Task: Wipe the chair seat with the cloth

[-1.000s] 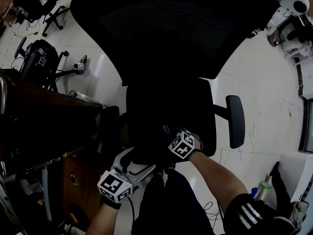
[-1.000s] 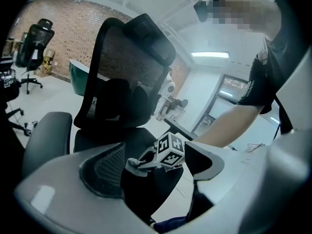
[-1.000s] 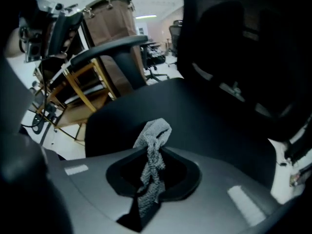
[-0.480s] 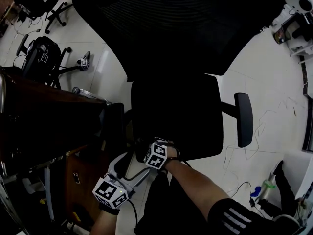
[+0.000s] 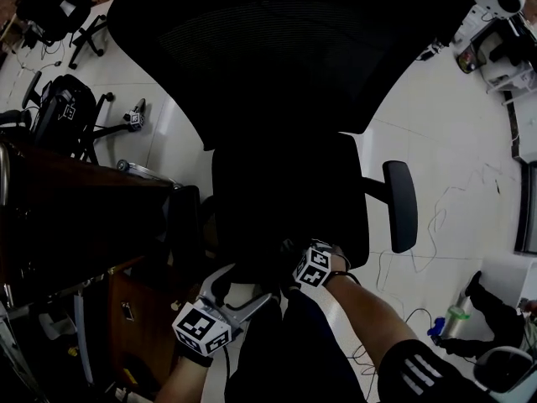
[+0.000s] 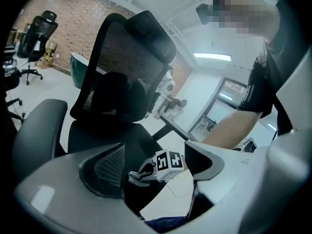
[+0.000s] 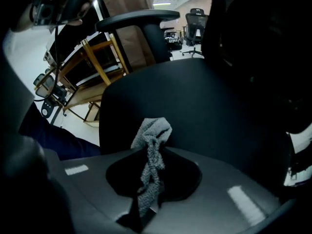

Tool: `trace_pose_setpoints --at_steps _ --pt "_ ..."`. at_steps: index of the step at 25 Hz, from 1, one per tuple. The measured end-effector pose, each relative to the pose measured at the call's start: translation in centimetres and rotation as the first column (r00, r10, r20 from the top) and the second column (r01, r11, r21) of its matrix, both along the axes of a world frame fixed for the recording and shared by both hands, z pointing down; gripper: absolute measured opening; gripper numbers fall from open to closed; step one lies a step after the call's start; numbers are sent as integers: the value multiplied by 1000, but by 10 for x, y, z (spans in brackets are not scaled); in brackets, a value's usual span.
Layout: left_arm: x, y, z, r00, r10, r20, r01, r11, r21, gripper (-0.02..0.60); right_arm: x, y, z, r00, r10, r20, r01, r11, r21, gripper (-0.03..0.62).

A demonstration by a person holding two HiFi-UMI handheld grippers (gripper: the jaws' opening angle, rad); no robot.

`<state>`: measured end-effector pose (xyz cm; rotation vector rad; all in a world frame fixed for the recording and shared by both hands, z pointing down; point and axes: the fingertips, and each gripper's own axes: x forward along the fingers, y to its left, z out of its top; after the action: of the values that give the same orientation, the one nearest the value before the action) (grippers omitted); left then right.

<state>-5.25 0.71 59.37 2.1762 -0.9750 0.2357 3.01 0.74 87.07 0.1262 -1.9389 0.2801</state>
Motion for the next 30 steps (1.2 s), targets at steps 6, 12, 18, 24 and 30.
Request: trace_pose_setpoints --at_steps 6,12,18,24,30 --pt "43 -5 -1 995 95 -24 -94 995 9 408 118 -24 -7 987 109 -115 -105 994 41 48" --pt "70 -5 -7 983 182 -25 -181 983 23 407 180 -46 -22 958 231 -173 -215 971 107 48" --pt "85 -6 -15 979 202 -21 -202 979 32 408 197 -54 -32 941 286 -183 -266 955 128 48" --pt "73 -7 -33 988 153 -6 -153 988 31 407 160 -44 -85 873 485 52 -486 874 12 48" --pt "51 -10 -77 997 72 30 -73 996 54 408 101 -41 -194 806 499 318 -506 860 -68 48"
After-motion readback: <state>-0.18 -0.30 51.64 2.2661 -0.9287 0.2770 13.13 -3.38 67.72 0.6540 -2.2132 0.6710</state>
